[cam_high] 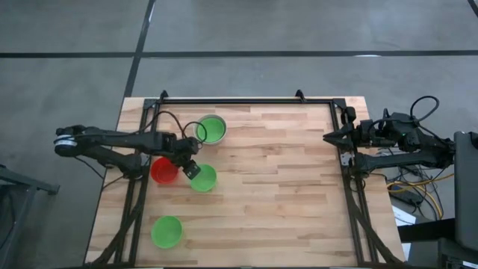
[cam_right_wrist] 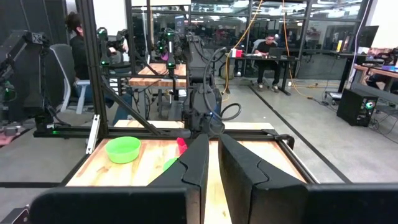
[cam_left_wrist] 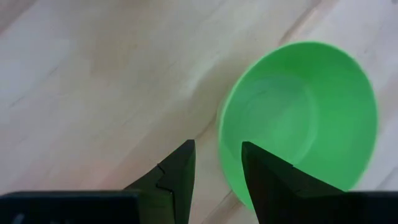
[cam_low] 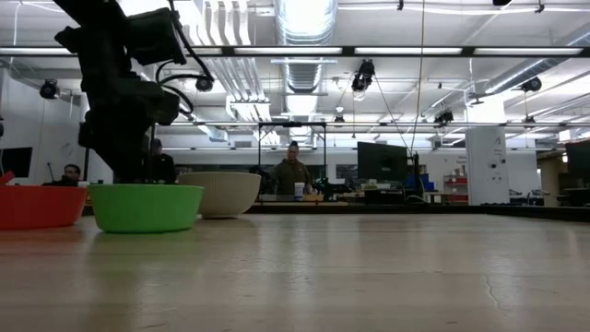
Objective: Nest bowls inside each other
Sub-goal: Stack the middle green bowl on the top green bowl
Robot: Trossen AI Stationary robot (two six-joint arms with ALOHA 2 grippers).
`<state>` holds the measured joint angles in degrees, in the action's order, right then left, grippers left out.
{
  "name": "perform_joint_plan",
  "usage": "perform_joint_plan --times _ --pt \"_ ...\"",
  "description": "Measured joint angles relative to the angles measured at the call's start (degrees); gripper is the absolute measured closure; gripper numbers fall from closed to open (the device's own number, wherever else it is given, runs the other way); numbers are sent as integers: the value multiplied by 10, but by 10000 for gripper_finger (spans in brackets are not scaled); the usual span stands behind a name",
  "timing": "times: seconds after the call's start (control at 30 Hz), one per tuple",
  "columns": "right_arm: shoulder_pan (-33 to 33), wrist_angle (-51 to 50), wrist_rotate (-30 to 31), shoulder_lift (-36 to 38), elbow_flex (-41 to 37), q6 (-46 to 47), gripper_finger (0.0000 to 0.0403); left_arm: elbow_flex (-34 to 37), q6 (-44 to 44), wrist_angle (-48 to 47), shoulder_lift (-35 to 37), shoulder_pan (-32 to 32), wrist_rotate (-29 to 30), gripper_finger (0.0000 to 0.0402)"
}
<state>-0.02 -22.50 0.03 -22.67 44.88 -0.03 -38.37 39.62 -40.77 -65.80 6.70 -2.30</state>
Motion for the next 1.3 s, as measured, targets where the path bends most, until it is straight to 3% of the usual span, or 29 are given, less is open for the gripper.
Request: perform_joint_plan --times 0.93,1.17,1.3 --pt "0 0 0 0 0 0 369 22 29 31 0 -1 -45 266" --pt "0 0 0 0 0 0 369 35 27 49 -10 -2 -105 266" --pt "0 0 0 0 0 0 369 43 29 69 -26 -2 -109 266"
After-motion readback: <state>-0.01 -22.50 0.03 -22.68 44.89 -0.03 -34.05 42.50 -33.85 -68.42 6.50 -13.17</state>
